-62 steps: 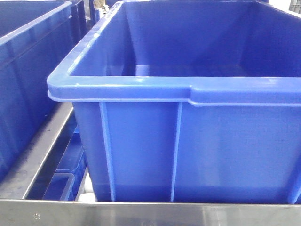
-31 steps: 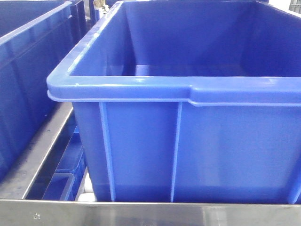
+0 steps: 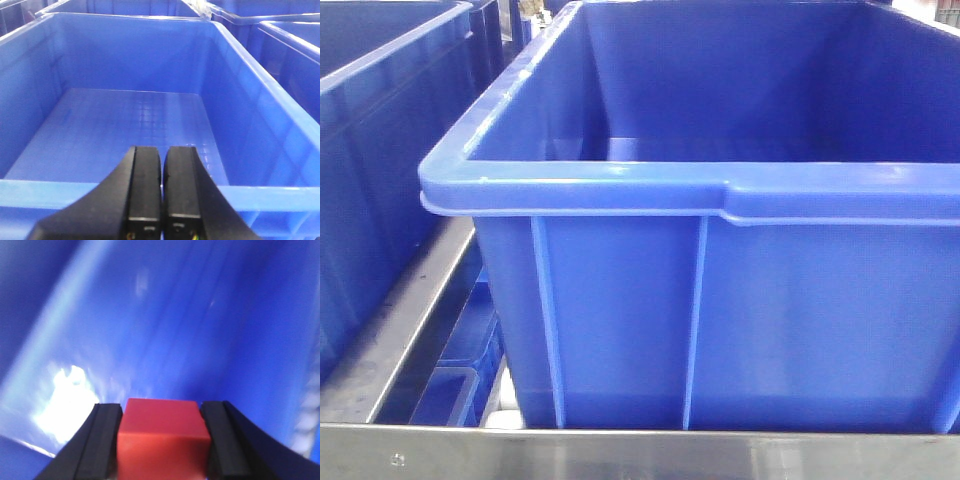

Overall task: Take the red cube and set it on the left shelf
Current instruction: 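Stop in front of the shelf and position the right gripper over a blue crate, then lower the red cube into the blue crate with the right gripper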

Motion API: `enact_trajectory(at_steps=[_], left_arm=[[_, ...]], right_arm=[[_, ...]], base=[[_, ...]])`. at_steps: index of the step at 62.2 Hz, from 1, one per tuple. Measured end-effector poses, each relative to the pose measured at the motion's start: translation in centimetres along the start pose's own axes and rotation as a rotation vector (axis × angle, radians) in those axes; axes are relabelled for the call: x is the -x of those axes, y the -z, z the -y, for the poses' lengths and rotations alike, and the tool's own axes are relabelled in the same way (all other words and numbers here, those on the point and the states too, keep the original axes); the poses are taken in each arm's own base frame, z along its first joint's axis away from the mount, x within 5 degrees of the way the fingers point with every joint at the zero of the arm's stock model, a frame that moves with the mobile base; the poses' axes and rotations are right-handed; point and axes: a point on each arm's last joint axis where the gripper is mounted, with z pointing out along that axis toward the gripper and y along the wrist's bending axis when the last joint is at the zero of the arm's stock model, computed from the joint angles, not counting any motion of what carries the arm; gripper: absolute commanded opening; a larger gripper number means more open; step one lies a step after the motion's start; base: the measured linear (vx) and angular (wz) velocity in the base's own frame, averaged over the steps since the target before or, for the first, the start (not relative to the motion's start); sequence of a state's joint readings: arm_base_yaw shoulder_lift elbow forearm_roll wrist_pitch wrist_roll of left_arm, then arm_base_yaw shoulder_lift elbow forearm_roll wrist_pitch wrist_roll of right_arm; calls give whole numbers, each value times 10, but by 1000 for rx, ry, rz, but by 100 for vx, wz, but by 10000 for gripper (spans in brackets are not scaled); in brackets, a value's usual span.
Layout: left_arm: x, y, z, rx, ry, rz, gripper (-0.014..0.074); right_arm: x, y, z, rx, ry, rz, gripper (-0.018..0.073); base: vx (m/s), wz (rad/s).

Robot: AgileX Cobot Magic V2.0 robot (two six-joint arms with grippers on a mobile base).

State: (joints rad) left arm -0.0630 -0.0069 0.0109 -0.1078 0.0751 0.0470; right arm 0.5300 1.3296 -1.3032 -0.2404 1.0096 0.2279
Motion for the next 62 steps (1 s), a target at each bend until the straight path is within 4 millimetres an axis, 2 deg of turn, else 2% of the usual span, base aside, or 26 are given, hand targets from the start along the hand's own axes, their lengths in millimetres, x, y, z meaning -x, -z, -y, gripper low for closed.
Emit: enact_trajectory(at_steps=[11, 21, 28, 42, 62], left_arm=[[0, 0, 0, 0, 0, 5, 102], [0, 0, 0, 0, 0, 5, 102], [0, 0, 0, 0, 0, 5, 102], [1, 0, 0, 0, 0, 6, 102], [1, 0, 0, 0, 0, 6, 102]], right_arm=[[12, -59, -17, 32, 1, -104, 111], [13, -107, -31, 66, -6, -152, 111], [11, -134, -37, 71, 2, -178, 111], [3, -172, -45, 71, 14, -228, 111], [-8, -200, -48, 63, 22, -291, 113]], base=[[0, 0], [0, 0], [0, 0], [0, 0], [0, 0]])
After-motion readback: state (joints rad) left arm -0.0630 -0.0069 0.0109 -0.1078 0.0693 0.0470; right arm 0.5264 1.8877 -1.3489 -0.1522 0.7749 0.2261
